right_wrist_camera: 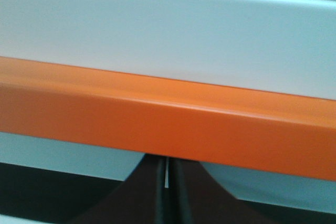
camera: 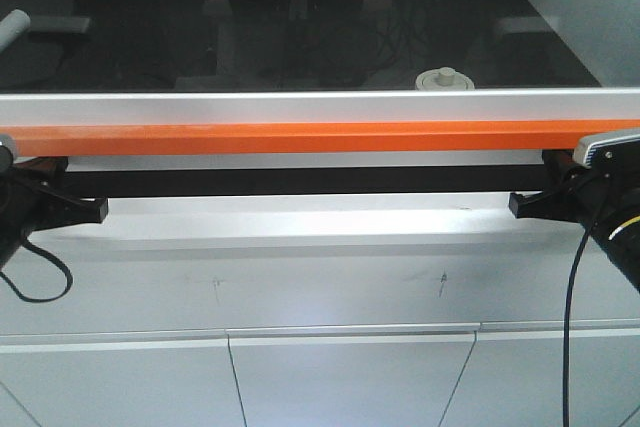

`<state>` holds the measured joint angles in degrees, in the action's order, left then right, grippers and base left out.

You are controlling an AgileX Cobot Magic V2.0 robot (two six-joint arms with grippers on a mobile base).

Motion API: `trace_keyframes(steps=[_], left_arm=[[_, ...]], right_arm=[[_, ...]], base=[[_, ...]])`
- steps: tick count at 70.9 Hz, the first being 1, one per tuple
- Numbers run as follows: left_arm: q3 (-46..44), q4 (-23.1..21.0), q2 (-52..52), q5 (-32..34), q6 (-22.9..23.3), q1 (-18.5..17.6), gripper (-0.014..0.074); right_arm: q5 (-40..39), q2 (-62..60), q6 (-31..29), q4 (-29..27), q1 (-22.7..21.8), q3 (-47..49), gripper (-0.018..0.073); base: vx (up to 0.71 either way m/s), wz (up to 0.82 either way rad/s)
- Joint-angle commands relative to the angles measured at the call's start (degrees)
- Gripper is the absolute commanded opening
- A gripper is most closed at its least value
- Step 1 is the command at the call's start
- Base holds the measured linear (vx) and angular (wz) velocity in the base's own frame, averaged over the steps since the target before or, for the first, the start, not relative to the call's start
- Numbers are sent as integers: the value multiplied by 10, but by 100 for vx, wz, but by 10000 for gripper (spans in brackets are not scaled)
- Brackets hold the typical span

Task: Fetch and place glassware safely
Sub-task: 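Push the orange handle upward with both grippers to raise the sash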

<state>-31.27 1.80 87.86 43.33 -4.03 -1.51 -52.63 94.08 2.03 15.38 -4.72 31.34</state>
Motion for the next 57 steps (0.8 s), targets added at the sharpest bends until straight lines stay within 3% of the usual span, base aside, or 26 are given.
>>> trace_keyframes(steps=[1, 29, 57], left_arm=[[-56, -2, -57, 121, 1, 0, -7], [-132, 31, -140, 29, 1, 0, -7], [-163, 30, -208, -30, 3, 0, -7]], right_arm=[[-109, -47, 6, -14, -2, 37, -3], [-59, -117, 20, -14, -2, 89, -3], [7, -172, 34, -12, -2, 122, -3]], base=[[0, 0], [0, 0], [0, 0]])
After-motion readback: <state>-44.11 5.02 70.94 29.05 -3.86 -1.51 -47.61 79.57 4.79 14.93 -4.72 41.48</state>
